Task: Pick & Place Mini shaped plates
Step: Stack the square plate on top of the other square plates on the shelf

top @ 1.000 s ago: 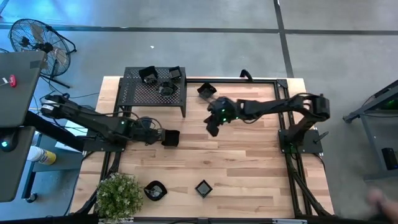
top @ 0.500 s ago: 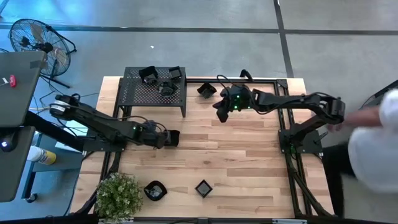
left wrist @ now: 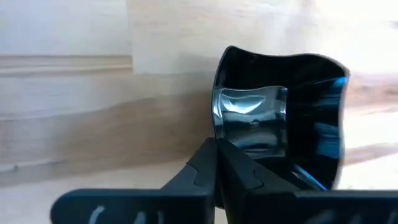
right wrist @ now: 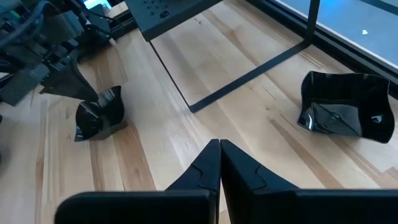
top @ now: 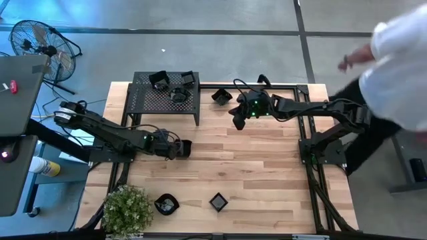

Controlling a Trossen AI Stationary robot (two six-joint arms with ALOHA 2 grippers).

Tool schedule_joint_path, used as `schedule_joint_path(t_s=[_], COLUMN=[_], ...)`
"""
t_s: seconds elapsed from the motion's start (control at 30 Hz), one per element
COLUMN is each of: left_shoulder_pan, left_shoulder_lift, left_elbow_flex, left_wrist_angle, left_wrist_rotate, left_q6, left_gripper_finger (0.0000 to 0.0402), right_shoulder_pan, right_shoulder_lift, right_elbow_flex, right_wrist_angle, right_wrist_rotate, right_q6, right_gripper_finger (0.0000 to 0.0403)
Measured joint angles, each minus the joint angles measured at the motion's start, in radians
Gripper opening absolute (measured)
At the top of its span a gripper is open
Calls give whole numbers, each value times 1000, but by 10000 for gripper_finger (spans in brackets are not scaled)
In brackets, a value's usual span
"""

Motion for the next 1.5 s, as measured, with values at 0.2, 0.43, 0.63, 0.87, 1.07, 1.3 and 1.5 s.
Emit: schedule_joint_path(t_s=[0.2, 0.43, 0.63, 0.87, 1.07, 1.3, 1.5], left_shoulder_pan=[2, 129, 394, 806, 1130, 1302, 1348], left_shoulder_lift=[-105, -232, -253, -194, -46, 150, 221], left_elbow_flex=[51, 257, 496, 773, 954, 1081, 1118], left_wrist_angle=[-71, -266, -436, -581, -654, -660, -664], left_wrist_rotate=[0, 26, 136, 285, 453, 556, 539], left_q6=[69, 343, 739, 1200, 1557, 1902, 2116], left_gripper_finger=[1, 1, 0, 0, 0, 0, 0], right_shoulder_pan=[0, 0, 0, 0, 0, 1, 1], right_shoulder_lift=[0, 0, 0, 0, 0, 0, 0], right_elbow_flex=[0, 0, 0, 0, 0, 0, 1], right_wrist_angle=[-1, -1, 4, 7, 7, 7, 7], right_wrist_rotate=[0, -3, -16, -24, -49, -53, -54], right_q6=[0, -29, -41, -45, -50, -61, -61], right_gripper_finger=[3, 4, 2, 1, 3, 4, 2])
